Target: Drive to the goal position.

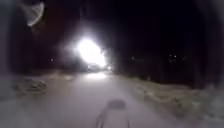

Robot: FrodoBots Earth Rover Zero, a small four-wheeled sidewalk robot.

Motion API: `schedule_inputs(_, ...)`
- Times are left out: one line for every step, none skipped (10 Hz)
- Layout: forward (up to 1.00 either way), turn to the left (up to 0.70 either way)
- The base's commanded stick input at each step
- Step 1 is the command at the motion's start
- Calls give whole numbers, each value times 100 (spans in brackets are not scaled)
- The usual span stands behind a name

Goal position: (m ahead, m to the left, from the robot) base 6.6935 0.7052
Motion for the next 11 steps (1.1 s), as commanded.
schedule_inputs(100,40)
schedule_inputs(100,40)
schedule_inputs(100,40)
schedule_inputs(100,13)
schedule_inputs(100,2)
schedule_inputs(100,0)
schedule_inputs(100,0)
schedule_inputs(100,0)
schedule_inputs(100,0)
schedule_inputs(100,0)
schedule_inputs(100,0)
